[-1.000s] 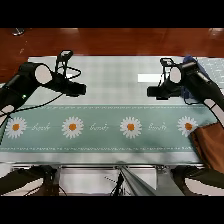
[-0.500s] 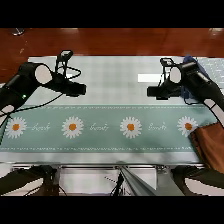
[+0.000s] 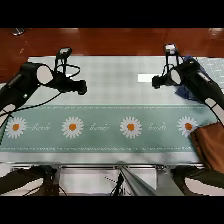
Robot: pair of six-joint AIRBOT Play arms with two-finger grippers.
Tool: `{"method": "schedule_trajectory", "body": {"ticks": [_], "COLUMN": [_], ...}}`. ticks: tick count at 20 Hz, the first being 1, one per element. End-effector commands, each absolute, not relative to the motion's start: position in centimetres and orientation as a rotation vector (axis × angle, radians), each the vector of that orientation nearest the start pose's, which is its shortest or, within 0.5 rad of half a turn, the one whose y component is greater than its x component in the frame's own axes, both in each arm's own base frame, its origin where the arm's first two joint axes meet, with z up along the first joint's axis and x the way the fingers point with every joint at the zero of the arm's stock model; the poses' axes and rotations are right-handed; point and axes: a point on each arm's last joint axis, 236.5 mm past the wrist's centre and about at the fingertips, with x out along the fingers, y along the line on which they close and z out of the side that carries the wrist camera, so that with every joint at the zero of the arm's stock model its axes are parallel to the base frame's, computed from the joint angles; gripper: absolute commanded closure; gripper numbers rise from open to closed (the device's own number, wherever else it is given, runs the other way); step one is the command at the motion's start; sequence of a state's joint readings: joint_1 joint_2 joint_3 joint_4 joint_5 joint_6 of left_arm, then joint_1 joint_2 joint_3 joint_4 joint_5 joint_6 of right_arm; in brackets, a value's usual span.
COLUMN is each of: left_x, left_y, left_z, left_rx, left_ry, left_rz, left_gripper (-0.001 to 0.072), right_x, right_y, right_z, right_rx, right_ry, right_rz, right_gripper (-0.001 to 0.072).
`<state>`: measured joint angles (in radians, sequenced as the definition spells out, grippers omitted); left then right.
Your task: Fold the shirts.
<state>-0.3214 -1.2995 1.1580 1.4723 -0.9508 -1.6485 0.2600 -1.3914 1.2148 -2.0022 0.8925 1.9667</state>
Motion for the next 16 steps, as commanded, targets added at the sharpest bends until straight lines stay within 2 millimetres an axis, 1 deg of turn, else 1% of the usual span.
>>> {"method": "schedule_trajectory", "body": {"ticks": [1, 2, 3, 4, 5, 7, 9, 11, 12, 13, 15, 16], "left_x": [41.3, 41.5, 41.7, 41.8, 41.9, 42.1, 42.0, 41.4, 41.0, 40.6, 40.1, 39.8], "left_y": [-11.7, -11.0, -10.3, -9.6, -9.1, -8.4, -8.0, -8.0, -7.9, -7.8, -7.8, -7.8], "left_z": [1.6, 1.6, 1.6, 1.6, 1.6, 1.6, 1.4, 0.9, 0.6, 0.3, -0.4, -0.8], "left_rx": [0.145, 0.135, 0.113, 0.083, 0.06, 0.028, 0.008, 0.001, -0.009, -0.009, -0.03, -0.04], "left_ry": [1.078, 1.082, 1.084, 1.087, 1.088, 1.09, 1.1, 1.133, 1.155, 1.173, 1.192, 1.203], "left_rz": [-0.204, -0.187, -0.165, -0.138, -0.117, -0.087, -0.069, -0.06, -0.049, -0.043, -0.026, -0.019], "left_gripper": [0.0005, 0.0005, 0.0005, 0.0005, 0.0005, 0.0005, 0.0005, 0.0005, 0.0006, 0.0005, 0.0006, 0.0006], "right_x": [50.5, 50.8, 50.9, 50.9, 51.0, 51.2, 51.5, 51.5, 51.2, 51.0, 50.6, 50.3], "right_y": [-2.9, -6.0, -9.4, -11.9, -14.2, -17.0, -19.3, -20.7, -21.1, -21.0, -19.5, -18.4], "right_z": [5.7, 5.5, 4.9, 3.9, 2.4, -0.4, -2.6, -4.8, -6.0, -7.0, -8.9, -9.5], "right_rx": [-0.254, -0.181, -0.102, -0.016, 0.074, 0.195, 0.3, 0.359, 0.366, 0.362, 0.376, 0.402], "right_ry": [0.774, 0.772, 0.782, 0.798, 0.824, 0.884, 0.914, 0.963, 1.002, 1.042, 1.115, 1.149], "right_rz": [-0.257, -0.328, -0.398, -0.444, -0.47, -0.465, -0.482, -0.496, -0.503, -0.498, -0.442, -0.41], "right_gripper": [0.0079, 0.0079, 0.0081, 0.0091, 0.0091, 0.0091, 0.0091, 0.0091, 0.0091, 0.0091, 0.0093, 0.0163]}}
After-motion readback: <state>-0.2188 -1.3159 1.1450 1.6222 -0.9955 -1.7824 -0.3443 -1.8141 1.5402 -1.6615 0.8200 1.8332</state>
